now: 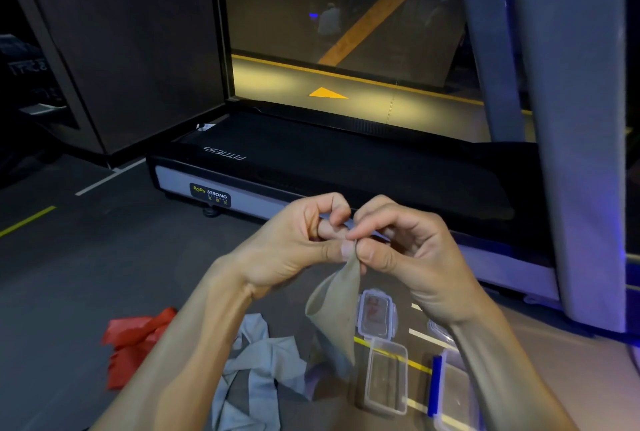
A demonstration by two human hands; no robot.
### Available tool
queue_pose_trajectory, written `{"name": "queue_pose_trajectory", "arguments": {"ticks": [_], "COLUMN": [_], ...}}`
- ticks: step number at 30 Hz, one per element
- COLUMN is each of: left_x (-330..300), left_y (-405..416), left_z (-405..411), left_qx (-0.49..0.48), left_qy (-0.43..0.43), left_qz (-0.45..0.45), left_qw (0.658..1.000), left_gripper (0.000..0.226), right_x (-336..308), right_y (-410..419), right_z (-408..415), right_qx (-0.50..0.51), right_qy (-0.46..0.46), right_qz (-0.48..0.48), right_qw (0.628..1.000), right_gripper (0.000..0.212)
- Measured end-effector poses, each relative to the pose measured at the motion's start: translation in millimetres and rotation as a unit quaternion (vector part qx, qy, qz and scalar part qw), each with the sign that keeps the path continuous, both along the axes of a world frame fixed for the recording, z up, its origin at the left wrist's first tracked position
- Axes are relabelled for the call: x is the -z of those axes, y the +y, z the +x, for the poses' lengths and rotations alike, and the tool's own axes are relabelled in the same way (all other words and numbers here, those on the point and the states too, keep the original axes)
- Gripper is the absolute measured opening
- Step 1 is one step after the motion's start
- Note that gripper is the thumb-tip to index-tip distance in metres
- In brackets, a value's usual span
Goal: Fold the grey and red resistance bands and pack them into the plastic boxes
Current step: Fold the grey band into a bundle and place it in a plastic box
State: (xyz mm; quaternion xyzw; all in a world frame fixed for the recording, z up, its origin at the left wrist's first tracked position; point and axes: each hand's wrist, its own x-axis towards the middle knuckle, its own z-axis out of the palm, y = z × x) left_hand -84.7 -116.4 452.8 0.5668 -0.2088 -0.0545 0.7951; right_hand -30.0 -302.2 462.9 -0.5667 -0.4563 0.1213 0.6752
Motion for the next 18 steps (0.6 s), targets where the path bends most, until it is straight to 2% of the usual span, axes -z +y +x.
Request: {"name": "queue_pose_trajectory", "arguments": {"ticks": [4,9,12,14,16,18], "left_x": [1,5,15,23,29,38], "left_y": [-1,-1,1,-1,-4,-8], "left_z": [1,2,4,5,5,5], "left_qx": [-0.002,-0.030,-0.026,0.001,0.033,0.047], "left_qy": [-0.005,-0.025,-0.020,-0.010,0.009,0.030], "left_qz": [-0.002,0.005,0.072,0.105,0.133,0.186], "left_qw": [1.000,0.999,0.997,0.994,0.991,0.981], "left_gripper": [0.040,0.037,0.026,0.036,0.041,0.028], "right_x": [0,-1,0,1,1,1], "right_y": [0,-3,-8,-12,-15,-17], "right_z": [1,7,12,17,21,23], "right_qx": [-0.015,-0.043,-0.055,-0.058,-0.079,-0.105], "right_qy": [0.018,0.042,0.052,0.041,0.048,0.067], "right_qz": [0.002,0.001,-0.006,-0.011,-0.005,0.016], "right_qw": [1.000,0.998,0.997,0.997,0.996,0.992], "right_gripper": [0.008,0.003,0.004,0.008,0.003,0.012]}}
